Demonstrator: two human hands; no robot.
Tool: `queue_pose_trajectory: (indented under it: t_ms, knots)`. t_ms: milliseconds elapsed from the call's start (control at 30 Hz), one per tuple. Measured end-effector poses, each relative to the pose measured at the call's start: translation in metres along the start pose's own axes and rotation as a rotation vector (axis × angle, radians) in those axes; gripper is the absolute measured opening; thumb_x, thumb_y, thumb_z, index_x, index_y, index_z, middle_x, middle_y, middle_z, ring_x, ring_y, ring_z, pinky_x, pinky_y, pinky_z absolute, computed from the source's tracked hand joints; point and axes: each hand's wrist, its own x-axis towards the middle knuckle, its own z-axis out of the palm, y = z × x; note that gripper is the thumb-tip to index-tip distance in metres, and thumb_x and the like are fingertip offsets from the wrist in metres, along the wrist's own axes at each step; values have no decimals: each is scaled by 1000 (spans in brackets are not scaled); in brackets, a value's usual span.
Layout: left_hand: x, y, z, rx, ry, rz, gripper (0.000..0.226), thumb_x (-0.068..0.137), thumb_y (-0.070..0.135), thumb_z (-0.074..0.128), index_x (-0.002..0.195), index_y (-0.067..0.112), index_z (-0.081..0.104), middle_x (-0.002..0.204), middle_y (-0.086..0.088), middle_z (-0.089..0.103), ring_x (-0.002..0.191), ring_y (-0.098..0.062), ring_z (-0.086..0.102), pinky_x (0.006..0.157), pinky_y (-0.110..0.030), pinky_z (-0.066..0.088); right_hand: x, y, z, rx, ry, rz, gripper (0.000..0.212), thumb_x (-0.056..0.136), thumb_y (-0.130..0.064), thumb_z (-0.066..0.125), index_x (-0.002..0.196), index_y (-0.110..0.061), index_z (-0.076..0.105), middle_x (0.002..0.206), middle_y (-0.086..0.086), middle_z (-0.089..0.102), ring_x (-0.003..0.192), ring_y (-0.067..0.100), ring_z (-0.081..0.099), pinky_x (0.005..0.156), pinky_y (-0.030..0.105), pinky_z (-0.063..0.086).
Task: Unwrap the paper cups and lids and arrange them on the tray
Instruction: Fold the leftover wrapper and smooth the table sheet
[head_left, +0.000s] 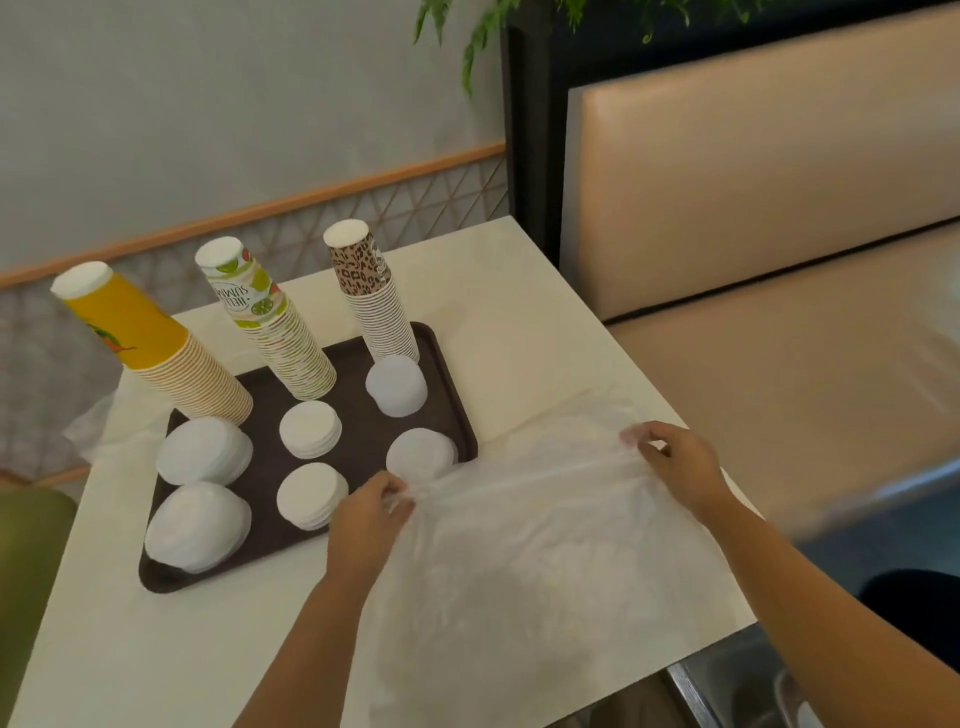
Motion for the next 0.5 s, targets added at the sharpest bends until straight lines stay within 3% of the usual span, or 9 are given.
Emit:
queue_pose_trajectory:
  t_ms: [67, 133, 200, 267, 400, 500]
  knots:
    - [-8, 7, 10, 168, 239, 25, 31, 78, 4, 69, 105, 15, 60, 104, -4, 63, 99, -28, 60, 91, -44, 41, 2, 9, 3, -23, 23, 10, 27, 91, -3, 52, 93, -24, 70, 91, -14, 65, 44, 5, 43, 52, 11, 37]
    - [-22, 22, 23, 298, 431, 151, 46, 76, 4, 63, 121, 10, 54, 122, -11, 58, 115, -32, 52, 99, -50, 32, 4, 16, 7, -41, 30, 6, 28, 91, -4, 52, 93, -25, 69, 90, -17, 64, 46, 7, 44, 51, 11, 38]
    - [-42, 42, 44, 381, 358, 393, 55, 84, 21, 50, 137, 8, 42, 141, -11, 46, 133, -29, 37, 109, -51, 18, 5, 21, 10, -32, 20, 4, 27, 92, -4, 53, 92, -26, 70, 88, -17, 65, 47, 9, 46, 52, 11, 38]
    - [-57, 48, 72, 424, 163, 494, 61, 91, 37, 37, 146, 11, 31, 154, -8, 29, 143, -25, 20, 113, -51, 9, 6, 24, 12, -8, 3, 1, 25, 92, -5, 54, 92, -24, 70, 89, -16, 66, 53, 7, 50, 56, 13, 39]
    - [-59, 28, 109, 502, -19, 332, 68, 97, 55, 12, 149, 12, 23, 159, -7, 13, 145, -23, 11, 112, -49, 6, 9, 27, 14, -11, -47, -13, 21, 92, -5, 55, 94, -19, 70, 97, -6, 69, 63, -5, 56, 62, 14, 39]
    - [-55, 20, 115, 546, -49, 288, 71, 96, 58, 9, 149, 12, 20, 158, -8, 16, 144, -22, 15, 111, -48, 4, 13, 17, 9, -237, 107, -65, 25, 88, -8, 59, 111, -16, 64, 116, 6, 62, 88, 17, 58, 87, 33, 41]
